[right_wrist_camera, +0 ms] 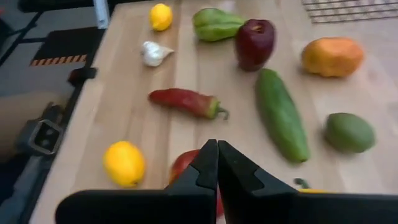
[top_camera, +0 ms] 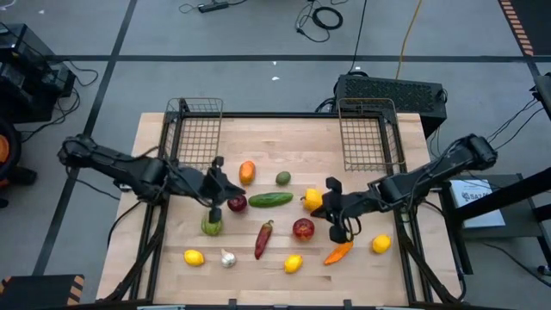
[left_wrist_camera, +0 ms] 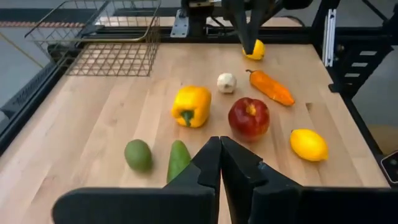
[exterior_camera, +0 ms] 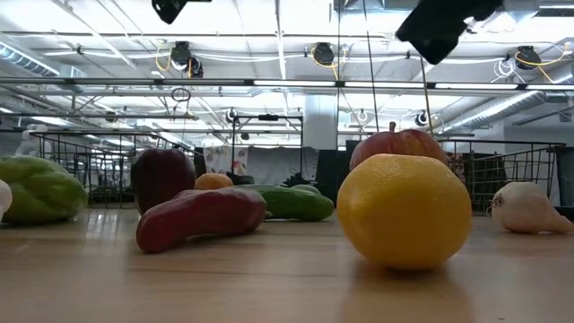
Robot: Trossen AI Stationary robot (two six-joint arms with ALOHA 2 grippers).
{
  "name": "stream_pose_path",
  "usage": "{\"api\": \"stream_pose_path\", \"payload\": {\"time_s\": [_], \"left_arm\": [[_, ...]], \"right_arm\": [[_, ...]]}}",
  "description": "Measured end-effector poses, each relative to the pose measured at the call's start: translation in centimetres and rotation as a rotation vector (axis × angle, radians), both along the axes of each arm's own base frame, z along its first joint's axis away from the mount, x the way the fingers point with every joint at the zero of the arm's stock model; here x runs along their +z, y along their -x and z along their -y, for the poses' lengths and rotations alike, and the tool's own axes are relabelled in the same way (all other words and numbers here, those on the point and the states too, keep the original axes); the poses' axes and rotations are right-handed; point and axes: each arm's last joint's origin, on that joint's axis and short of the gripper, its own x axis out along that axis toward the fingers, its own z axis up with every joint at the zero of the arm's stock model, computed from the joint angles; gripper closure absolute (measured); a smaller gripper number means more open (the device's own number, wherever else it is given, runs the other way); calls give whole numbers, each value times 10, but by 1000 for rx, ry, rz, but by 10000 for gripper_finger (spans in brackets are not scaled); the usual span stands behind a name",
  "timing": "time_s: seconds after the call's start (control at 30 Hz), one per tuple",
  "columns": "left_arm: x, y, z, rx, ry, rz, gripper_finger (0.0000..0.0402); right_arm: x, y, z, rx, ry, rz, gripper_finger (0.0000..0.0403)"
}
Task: Sort produce into baskets
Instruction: Put the right red apple into the right wire basket
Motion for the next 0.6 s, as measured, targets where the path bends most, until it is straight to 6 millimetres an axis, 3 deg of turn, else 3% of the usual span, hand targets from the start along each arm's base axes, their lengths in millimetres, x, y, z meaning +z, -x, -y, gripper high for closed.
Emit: {"api": "stream_pose_path", "payload": {"time_s": [0.17, 0.3, 0.6], "left_arm": [[-6, -9, 8, 2, 11, -2, 385], [-16, -10, 8, 65, 45, -74, 385], [-20, -11, 5, 139, 18, -93, 385]], "right_arm": [[-30, 8, -16, 64, 17, 6, 395], [-52, 12, -16, 27, -32, 65, 367], [-67, 13, -6, -72, -3, 107, 277]]}}
